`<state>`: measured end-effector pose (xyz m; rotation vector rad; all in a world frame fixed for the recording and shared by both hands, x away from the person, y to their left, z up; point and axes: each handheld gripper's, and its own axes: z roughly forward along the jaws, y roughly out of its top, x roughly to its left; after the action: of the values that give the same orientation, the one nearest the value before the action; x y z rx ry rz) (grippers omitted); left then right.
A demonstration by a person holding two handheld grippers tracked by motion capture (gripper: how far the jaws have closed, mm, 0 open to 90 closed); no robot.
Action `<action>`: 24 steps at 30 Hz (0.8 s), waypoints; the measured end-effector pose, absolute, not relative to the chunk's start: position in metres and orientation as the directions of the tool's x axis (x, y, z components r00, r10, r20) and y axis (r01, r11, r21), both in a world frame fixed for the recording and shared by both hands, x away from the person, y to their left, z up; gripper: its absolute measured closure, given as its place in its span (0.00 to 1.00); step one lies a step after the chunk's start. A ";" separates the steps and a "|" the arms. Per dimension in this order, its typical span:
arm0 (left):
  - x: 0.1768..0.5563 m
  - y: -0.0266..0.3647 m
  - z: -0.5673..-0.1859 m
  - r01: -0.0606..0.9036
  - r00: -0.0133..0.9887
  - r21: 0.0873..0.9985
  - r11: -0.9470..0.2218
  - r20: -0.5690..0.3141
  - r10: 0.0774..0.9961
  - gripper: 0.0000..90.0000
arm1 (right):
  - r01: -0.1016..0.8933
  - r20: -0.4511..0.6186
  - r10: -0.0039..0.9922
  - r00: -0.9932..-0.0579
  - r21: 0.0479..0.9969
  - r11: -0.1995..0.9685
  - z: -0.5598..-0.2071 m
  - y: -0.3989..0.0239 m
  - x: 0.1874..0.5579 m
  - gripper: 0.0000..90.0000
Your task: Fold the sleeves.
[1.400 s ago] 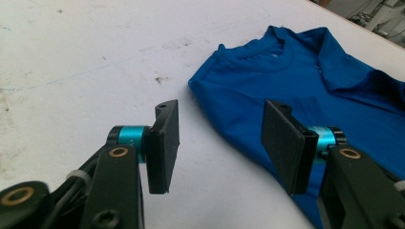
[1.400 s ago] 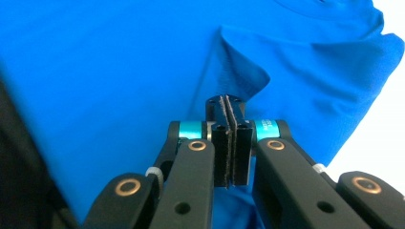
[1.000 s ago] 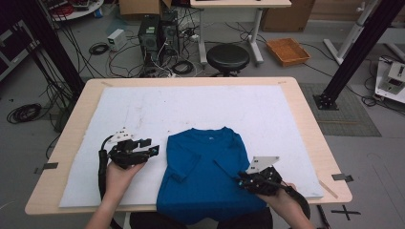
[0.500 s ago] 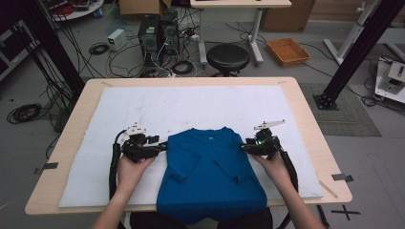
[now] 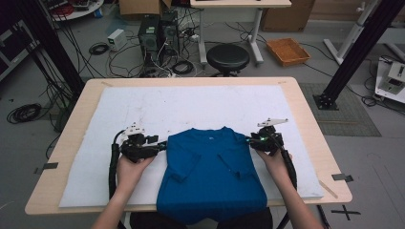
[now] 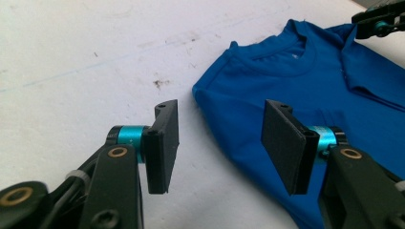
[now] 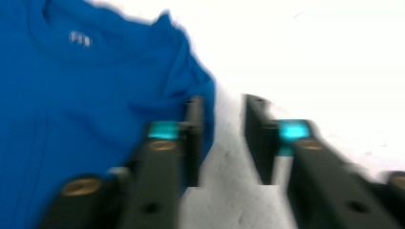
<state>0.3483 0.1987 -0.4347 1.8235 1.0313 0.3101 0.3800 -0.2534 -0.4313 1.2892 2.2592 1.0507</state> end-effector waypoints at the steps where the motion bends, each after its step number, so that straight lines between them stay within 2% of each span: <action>1: 0.348 0.199 -0.435 0.512 0.607 0.844 -0.160 -0.224 0.762 0.53 | 0.589 0.083 0.842 -0.533 0.751 0.299 -0.429 -0.256 0.379 0.64; 2: 0.347 0.201 -0.432 0.499 0.609 0.851 -0.166 -0.208 0.765 0.53 | 0.575 0.090 0.839 -0.537 0.767 0.285 -0.427 -0.260 0.378 0.57; 4: 0.345 0.205 -0.430 0.484 0.613 0.858 -0.172 -0.192 0.766 0.50 | 0.560 0.109 0.832 -0.544 0.786 0.263 -0.422 -0.267 0.375 0.50; 10: 0.340 0.216 -0.424 0.445 0.613 0.879 -0.174 -0.157 0.774 0.48 | 0.510 0.115 0.808 -0.578 0.824 0.248 -0.411 -0.285 0.367 0.40; 16: 0.337 0.221 -0.420 0.424 0.613 0.890 -0.171 -0.143 0.777 0.46 | 0.500 0.113 0.808 -0.578 0.832 0.241 -0.407 -0.289 0.366 0.35; 24: 0.337 0.222 -0.421 0.421 0.614 0.889 -0.181 -0.133 0.778 0.46 | 0.505 0.106 0.819 -0.564 0.829 0.240 -0.408 -0.290 0.365 0.35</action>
<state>0.3366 0.2225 -0.4209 1.8079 0.9711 0.4333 0.3655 -0.2904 -0.4084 1.2208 2.1691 1.2448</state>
